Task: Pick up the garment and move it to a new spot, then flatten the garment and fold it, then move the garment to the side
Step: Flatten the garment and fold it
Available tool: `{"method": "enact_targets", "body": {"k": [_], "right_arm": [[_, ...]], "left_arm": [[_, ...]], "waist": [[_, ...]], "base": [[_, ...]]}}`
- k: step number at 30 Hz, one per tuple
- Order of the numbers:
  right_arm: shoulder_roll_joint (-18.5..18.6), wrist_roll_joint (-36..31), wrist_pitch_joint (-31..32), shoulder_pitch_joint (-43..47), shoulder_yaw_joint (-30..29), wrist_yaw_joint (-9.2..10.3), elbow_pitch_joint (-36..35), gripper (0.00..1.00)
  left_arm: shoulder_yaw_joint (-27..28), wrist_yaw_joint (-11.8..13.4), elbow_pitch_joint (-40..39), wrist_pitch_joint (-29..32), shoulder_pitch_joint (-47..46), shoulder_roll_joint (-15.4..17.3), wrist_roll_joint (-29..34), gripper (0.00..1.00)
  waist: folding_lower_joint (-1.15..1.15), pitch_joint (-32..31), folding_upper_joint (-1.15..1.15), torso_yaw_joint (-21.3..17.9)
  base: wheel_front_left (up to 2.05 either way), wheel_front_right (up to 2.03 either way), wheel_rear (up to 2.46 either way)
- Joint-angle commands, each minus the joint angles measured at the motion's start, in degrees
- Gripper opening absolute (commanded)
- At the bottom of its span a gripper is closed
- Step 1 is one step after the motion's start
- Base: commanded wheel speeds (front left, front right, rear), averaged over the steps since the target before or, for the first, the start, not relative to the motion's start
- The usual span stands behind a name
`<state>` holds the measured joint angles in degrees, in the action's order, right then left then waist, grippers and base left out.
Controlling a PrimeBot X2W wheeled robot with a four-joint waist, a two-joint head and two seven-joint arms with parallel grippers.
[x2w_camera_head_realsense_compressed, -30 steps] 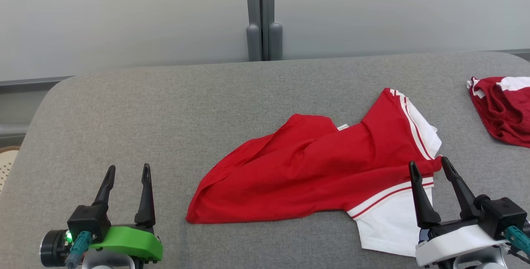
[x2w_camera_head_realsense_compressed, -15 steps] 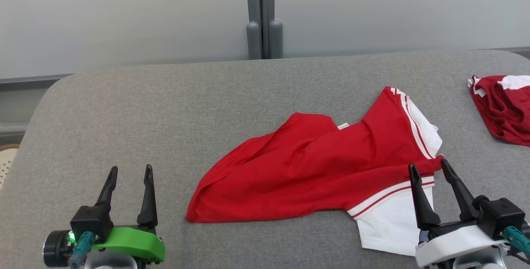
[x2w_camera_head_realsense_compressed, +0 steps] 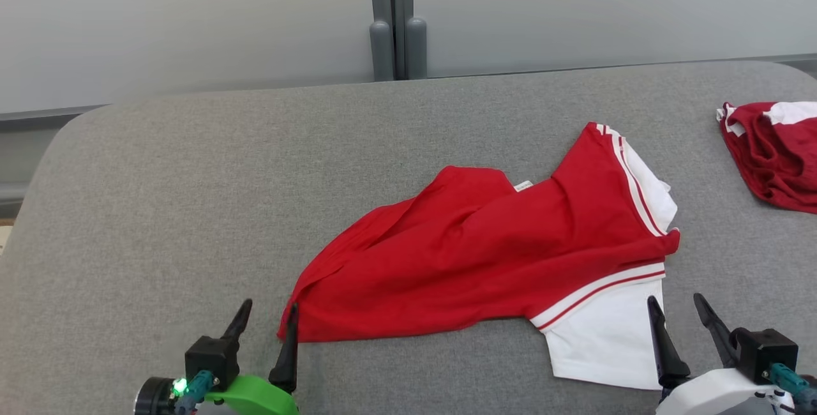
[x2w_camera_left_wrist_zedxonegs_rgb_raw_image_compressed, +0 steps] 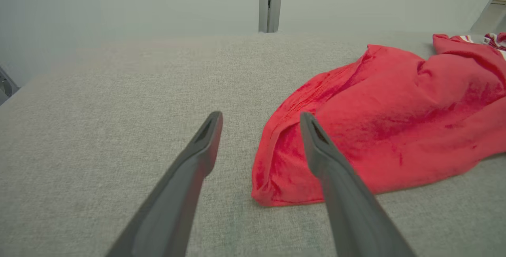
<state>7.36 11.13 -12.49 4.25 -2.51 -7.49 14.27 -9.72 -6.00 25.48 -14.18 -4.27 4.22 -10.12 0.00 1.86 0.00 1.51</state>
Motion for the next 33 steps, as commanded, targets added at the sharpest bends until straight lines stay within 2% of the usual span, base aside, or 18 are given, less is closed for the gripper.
{"method": "enact_targets", "body": {"k": [1, 11, 23, 24, 26, 27, 33], "right_arm": [[0.1, -0.3, -0.5, -0.8, -0.2, -0.01, 1.4, 1.0], [0.4, 0.9, -2.0, -3.4, 0.3, -0.01, 13.1, 1.0], [-1.9, 4.0, -2.4, -5.1, 5.9, -0.03, 21.7, 1.0], [-2.1, 4.3, -2.4, -5.2, 6.5, -0.04, 22.1, 0.86], [-2.4, 5.3, -2.2, -5.5, 8.1, -0.18, 23.0, 0.0], [-2.6, 5.8, -2.2, -5.7, 8.9, -0.18, 23.3, 0.0], [-1.7, 8.0, -2.5, -7.1, 10.3, -0.09, 19.6, 0.0]], "left_arm": [[-0.3, -0.2, 1.5, -0.2, -1.1, -0.1, -0.4, 1.0], [-1.9, -0.6, 12.9, -1.1, -5.1, -0.7, -2.0, 1.0], [-1.7, -1.0, 19.1, -0.9, -8.2, -1.1, -3.2, 1.0], [-1.9, -0.9, 19.5, -0.9, -8.3, -1.2, -3.4, 0.96], [-2.2, -1.1, 20.3, -0.9, -8.4, -1.2, -4.0, 0.03], [-2.4, -1.1, 20.5, -0.9, -8.4, -1.2, -4.1, 0.0], [-2.6, -1.3, 17.6, -0.9, -7.3, -1.3, -5.8, 0.0]], "waist": [[0.0, 0.5, 0.0, -0.4], [0.0, 3.1, 0.0, -1.5], [0.0, 4.1, 0.0, -2.6], [0.0, 4.0, 0.0, -2.8], [0.0, 4.0, 0.0, -3.0], [0.0, 4.0, 0.0, -3.1], [0.0, 3.8, 0.0, -3.3]], "base": [[0.0, 0.0, 0.0], [0.0, 0.0, 0.0], [0.0, 0.0, 0.0], [0.0, 0.0, 0.0], [0.0, 0.0, 0.0], [0.0, 0.0, 0.0], [0.0, 0.0, 0.0]]}}
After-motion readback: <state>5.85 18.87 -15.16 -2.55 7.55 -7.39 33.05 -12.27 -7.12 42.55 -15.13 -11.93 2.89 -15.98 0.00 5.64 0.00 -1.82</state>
